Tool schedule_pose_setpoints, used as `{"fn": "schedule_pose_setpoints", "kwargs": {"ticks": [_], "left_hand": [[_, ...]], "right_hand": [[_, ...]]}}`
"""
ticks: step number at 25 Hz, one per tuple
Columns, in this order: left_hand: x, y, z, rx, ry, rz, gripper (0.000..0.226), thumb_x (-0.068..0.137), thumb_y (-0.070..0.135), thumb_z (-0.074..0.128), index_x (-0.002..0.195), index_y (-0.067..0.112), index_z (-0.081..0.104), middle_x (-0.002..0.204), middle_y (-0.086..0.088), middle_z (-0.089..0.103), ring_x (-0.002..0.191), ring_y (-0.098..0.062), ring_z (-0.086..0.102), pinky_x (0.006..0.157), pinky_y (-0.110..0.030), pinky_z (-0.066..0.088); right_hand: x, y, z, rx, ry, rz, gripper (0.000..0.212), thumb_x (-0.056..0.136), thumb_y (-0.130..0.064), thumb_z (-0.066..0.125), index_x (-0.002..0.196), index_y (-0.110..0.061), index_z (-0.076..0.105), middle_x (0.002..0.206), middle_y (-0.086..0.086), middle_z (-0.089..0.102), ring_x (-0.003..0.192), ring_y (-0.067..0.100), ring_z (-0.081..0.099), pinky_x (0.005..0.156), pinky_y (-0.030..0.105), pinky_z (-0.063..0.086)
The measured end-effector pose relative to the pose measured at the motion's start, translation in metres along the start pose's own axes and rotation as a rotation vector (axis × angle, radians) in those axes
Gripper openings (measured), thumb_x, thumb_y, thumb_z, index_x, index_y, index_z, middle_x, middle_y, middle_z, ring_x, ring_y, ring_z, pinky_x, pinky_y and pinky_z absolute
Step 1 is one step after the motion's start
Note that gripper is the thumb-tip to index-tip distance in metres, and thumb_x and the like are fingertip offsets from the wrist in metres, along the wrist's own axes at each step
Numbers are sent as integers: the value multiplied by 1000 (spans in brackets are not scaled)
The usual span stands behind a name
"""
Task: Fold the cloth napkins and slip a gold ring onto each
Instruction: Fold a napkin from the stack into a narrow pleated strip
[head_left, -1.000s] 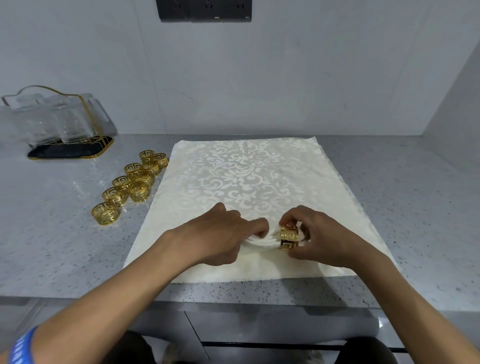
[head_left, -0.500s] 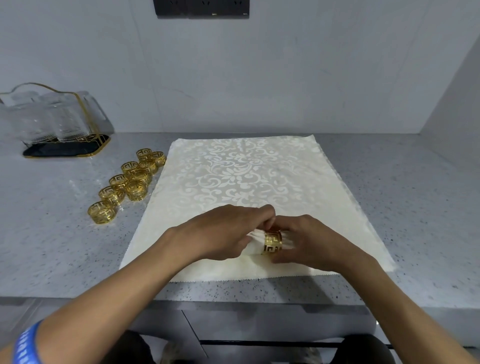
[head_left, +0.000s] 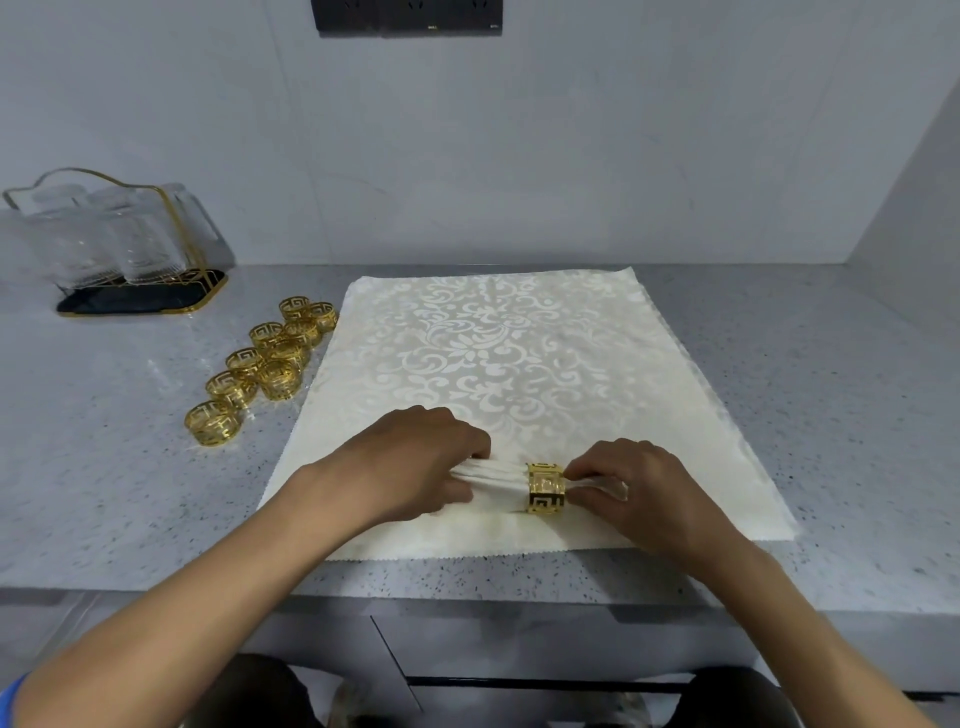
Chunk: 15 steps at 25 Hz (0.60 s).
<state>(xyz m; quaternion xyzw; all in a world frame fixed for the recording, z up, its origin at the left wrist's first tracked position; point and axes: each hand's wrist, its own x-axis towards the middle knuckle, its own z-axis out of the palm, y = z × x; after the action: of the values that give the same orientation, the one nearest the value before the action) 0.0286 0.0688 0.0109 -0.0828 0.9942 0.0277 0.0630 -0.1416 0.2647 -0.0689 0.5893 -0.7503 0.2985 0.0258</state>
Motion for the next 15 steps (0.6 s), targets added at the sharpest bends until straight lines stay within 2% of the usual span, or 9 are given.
{"fn": "schedule_pose_setpoints", "kwargs": {"ticks": [2,4,5,7,9,10,13,15], "left_hand": [[3,7,1,123,112,67,34,92,40,59,124,29,53,107,11,60,105,-15,51,87,-28,33],[12,27,11,235,189,127,41,90,40,60,127,24,50,121,7,59,120,-20,44,106,-39,22],[17,39,18,280,208,163,37,90,35,61,123,21,53,118,4,61,121,-22,44,108,-42,16],[25,48,28,369,284,236,20,84,17,64,103,18,61,97,3,65,109,-24,51,104,-43,13],[28,36,31,413,388,267,24,72,5,70,90,20,64,83,6,65,98,-23,54,100,-43,17],[28,28,31,410,410,280,31,66,2,73,89,21,65,81,8,64,96,-22,53,100,-43,19],[29,17,32,454,391,329,51,58,0,76,102,24,65,93,11,66,99,-21,52,103,-45,20],[27,14,37,446,407,328,61,56,4,81,112,22,64,111,4,66,107,-24,54,106,-49,23]], "right_hand": [[-3,-5,4,2,81,43,13,82,-22,79,93,-22,74,84,-11,70,72,9,59,64,26,45],[-3,-14,10,10,151,62,13,80,-19,80,89,-22,72,79,-10,68,70,9,57,63,22,42],[-3,-19,14,10,163,55,13,80,-18,80,88,-23,72,77,-11,67,68,9,56,62,18,40],[-4,-26,17,5,162,68,10,81,-18,78,84,-23,71,75,-11,65,66,9,55,61,18,39],[-7,-31,18,9,173,155,7,82,-20,77,83,-23,70,76,-12,66,66,9,57,62,23,43],[-10,-34,18,20,177,217,6,83,-22,76,82,-22,70,76,-12,66,67,9,58,62,22,43],[-15,-48,25,72,207,359,10,82,-22,75,76,-22,67,71,-12,63,66,9,58,58,18,42],[-18,-59,32,116,231,428,13,82,-23,74,74,-23,64,69,-12,61,69,8,58,57,20,44]]}}
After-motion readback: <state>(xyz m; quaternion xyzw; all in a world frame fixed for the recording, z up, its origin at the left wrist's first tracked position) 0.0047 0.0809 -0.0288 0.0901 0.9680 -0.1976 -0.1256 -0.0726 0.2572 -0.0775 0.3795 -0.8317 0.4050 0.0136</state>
